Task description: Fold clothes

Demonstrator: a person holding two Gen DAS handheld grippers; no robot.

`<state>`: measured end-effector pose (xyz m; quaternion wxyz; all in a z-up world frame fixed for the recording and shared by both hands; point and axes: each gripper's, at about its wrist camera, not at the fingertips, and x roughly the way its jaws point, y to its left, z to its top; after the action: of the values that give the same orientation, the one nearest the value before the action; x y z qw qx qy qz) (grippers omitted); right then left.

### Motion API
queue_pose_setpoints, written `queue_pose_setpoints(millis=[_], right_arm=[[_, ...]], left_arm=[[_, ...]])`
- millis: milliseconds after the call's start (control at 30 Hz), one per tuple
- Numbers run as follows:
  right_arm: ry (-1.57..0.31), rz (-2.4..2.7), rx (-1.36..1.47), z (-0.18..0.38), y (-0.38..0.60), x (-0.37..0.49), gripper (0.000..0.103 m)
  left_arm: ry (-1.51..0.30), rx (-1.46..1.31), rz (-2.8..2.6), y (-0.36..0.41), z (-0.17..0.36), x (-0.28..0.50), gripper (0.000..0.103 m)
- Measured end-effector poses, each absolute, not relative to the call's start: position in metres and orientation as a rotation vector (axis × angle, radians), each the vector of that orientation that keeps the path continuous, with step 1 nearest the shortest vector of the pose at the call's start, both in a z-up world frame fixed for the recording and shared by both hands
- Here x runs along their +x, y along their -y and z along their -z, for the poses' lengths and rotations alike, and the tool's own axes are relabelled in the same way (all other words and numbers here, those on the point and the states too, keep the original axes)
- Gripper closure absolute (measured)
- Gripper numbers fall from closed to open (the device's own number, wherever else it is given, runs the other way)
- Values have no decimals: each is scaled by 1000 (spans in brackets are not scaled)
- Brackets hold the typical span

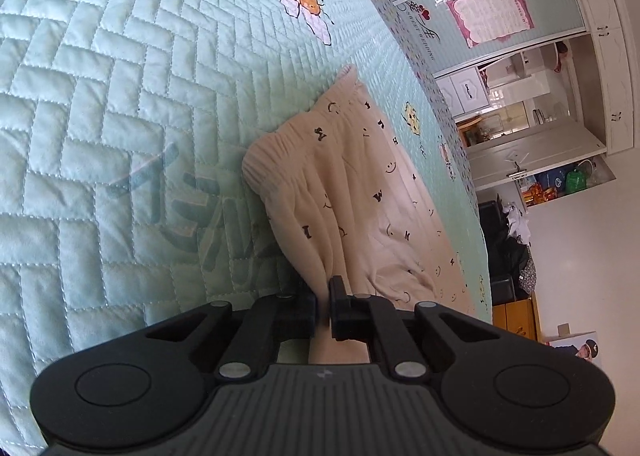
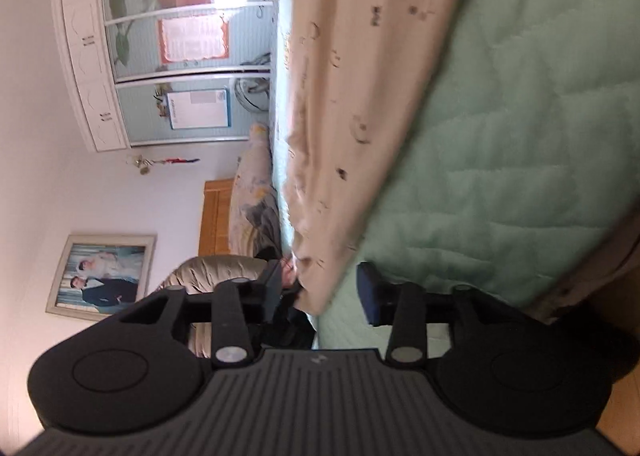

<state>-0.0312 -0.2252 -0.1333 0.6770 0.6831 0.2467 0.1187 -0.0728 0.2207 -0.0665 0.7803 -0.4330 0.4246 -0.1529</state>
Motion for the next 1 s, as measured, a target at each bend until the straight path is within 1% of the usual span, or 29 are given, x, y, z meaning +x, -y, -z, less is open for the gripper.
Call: queue_pose_setpoints(millis=[67,233,300,367,400,433,467,500,533,567,600,833,933,1000], right_arm=[[-548,-234,1538,130,224,-31,50],[-550,-95,1562,122,222,-18,49],[-537,-60,1530,118,218,-9,44],[-546,-62,1477,115,215,-4,43],[-555,-77,1445,113,213,-2,45],[-564,-93,1414,112,212,-1,50],[-596,-89,1389,114,211,1,68],[-628,-86,1363,117,210,2,89],[-660,-83,1338,119,209,3,97],[-679,-78,1345,126,209,4,100],[-677,-83,1357,131,210,3,100],[-676,-119,1308,132,209,2,100],[-679,-152,1287,122,205,-4,101],[-672,-186,1258,105,198,-8,101]], left_arm=[[-915,-932,333,-222,65,-73,99],[-913,-933,346,-225,58,-72,100],[-912,-936,348,-226,57,-72,100],[-909,-941,347,-229,56,-73,100],[-908,-943,348,-230,56,-73,100],[-908,-945,349,-231,56,-72,100],[-911,-946,350,-232,57,-72,100],[-914,-947,351,-233,58,-71,100],[-918,-949,350,-233,59,-71,100],[-922,-953,347,-234,61,-71,100],[-925,-957,344,-234,63,-71,100],[-916,-981,322,-243,73,-78,101],[-874,-944,312,-249,63,-92,101],[-852,-923,312,-253,57,-105,101]])
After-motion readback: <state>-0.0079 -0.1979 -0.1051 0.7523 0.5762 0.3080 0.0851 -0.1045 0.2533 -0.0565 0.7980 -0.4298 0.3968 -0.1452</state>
